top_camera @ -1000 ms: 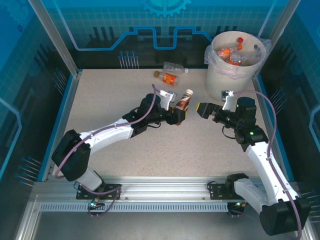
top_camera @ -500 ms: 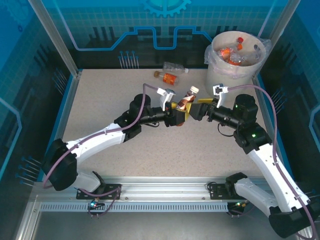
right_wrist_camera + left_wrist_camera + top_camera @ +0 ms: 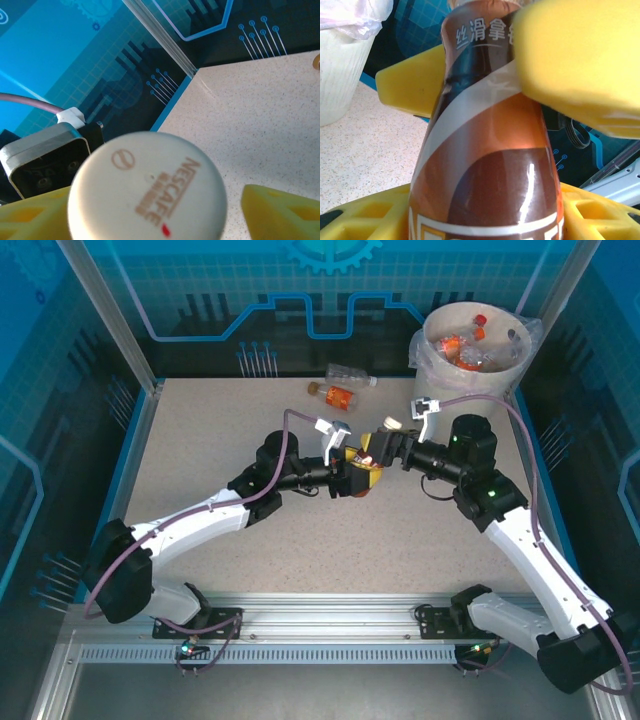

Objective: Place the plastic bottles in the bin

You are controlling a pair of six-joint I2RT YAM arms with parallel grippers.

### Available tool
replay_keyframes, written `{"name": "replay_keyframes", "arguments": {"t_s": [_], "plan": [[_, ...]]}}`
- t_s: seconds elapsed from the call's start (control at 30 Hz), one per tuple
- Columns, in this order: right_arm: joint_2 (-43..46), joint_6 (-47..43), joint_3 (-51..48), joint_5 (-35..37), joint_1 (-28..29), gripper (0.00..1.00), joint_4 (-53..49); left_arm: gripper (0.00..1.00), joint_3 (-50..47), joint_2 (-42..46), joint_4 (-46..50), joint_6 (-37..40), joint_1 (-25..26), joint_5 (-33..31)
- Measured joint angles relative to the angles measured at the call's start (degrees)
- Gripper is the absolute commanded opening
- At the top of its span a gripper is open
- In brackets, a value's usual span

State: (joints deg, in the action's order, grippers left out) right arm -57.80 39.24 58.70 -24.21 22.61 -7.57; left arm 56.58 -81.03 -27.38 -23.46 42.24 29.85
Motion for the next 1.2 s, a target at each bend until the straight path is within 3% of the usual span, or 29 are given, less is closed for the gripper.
{"name": "replay_keyframes", "arguments": {"t_s": [0.2, 0.33, 0.43, 0.57, 0.77, 0.97, 1.2], "plan": [[-0.02, 0.90, 0.31, 1.29, 0.35, 0.49, 0.13, 0.50, -0.02, -0.02, 0.11, 0.02, 0.00, 0.00], [0.07, 0.83, 0.79, 1.42, 0.61, 0.42, 0.09, 0.51, -0.02, -0.02, 0.15, 0.04, 0.00, 0.00], [0.09, 0.87, 0.79, 1.66, 0.63, 0.38, 0.07, 0.57, -0.02, -0.02, 0.13, 0.09, 0.00, -0.02], [0.09, 0.63, 0.79, 2.47, 0.66, 0.34, -0.31, 0.79, 0.09, 0.00, 1.73, 0.59, 0.04, -1.33], [-0.46, -0.61, 0.96, 8.94, 0.59, 0.30, -2.08, 0.97, 1.03, 0.13, 10.45, 1.38, 0.04, -8.83], [-3.80, -3.28, 4.13, 15.21, -2.10, 0.28, -4.85, 0.99, -0.87, 4.76, 14.86, 1.53, 0.04, -15.39], [-8.26, -5.11, 10.45, 16.79, -10.99, 0.28, -5.11, 0.99, -7.34, 15.30, 17.92, 1.55, 0.04, -24.30]]}}
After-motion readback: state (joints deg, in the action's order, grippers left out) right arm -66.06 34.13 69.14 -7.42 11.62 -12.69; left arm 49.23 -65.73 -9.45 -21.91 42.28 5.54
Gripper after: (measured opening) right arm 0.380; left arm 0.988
